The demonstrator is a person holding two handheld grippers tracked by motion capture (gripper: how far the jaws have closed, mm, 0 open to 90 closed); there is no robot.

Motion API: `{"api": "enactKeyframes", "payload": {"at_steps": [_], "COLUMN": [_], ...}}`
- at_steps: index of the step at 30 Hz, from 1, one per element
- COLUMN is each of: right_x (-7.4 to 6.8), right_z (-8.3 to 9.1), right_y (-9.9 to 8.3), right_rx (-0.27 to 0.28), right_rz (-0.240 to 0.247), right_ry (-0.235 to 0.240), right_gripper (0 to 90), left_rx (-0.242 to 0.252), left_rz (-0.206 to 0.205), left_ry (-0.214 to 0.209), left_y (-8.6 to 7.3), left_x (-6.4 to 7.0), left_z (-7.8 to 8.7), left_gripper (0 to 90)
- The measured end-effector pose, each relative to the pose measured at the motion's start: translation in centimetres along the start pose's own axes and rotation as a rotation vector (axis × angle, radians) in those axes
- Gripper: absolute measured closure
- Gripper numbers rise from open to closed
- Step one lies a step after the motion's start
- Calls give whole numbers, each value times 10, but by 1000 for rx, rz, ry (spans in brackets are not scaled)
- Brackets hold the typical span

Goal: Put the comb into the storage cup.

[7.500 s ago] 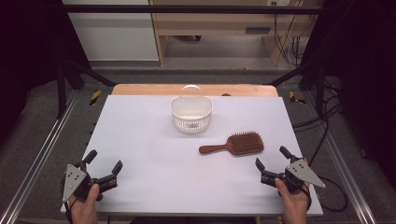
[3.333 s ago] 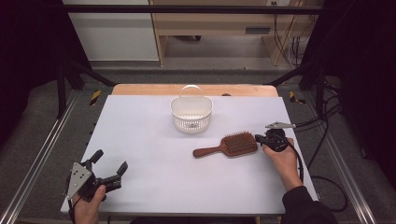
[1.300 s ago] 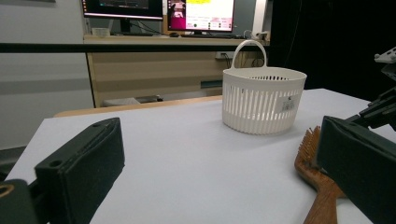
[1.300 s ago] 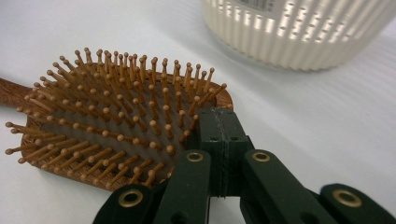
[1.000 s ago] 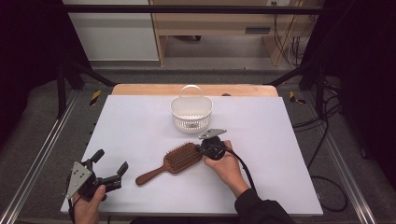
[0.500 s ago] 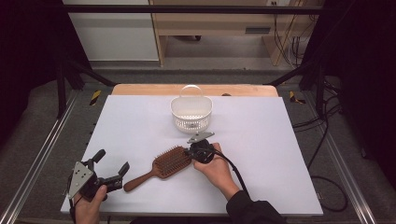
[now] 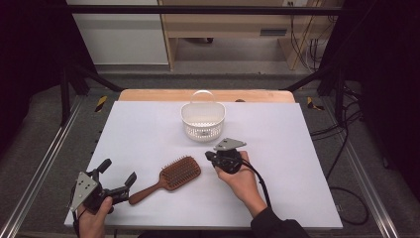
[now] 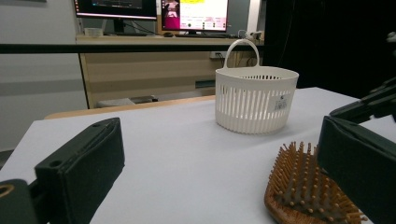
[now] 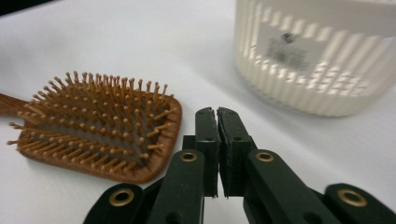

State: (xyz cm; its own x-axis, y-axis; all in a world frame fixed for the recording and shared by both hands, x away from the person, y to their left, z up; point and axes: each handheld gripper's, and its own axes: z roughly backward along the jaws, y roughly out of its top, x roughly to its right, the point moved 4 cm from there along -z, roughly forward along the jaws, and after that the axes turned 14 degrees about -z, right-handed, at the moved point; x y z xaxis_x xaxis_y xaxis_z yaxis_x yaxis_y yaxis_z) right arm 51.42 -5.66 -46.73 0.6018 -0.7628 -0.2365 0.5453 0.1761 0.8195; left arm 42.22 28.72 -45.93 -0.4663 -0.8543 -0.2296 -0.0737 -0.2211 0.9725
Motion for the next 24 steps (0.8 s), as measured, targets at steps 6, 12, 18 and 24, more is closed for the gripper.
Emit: {"api": "enactKeyframes", "payload": {"at_steps": [6, 12, 18, 24], "right_x": [26, 54, 72, 81], "right_z": [49, 94, 117, 128], "right_y": [-10, -31, -44, -45], "right_rx": [131, 269, 386, 439], "right_rz": [0, -10, -31, -53], "right_ry": [-22, -118, -160, -149], "right_gripper": [577, 213, 75, 79], "left_rx": [-33, -70, -178, -210], "left_rz": [-16, -36, -70, -91], "left_ry": [-5, -17, -33, -86], "left_y": [-1, 4, 1, 1], "left_x": [1, 10, 18, 30], "left_z": [-4, -10, -24, -31], "left_gripper": [10, 12, 19, 19]}}
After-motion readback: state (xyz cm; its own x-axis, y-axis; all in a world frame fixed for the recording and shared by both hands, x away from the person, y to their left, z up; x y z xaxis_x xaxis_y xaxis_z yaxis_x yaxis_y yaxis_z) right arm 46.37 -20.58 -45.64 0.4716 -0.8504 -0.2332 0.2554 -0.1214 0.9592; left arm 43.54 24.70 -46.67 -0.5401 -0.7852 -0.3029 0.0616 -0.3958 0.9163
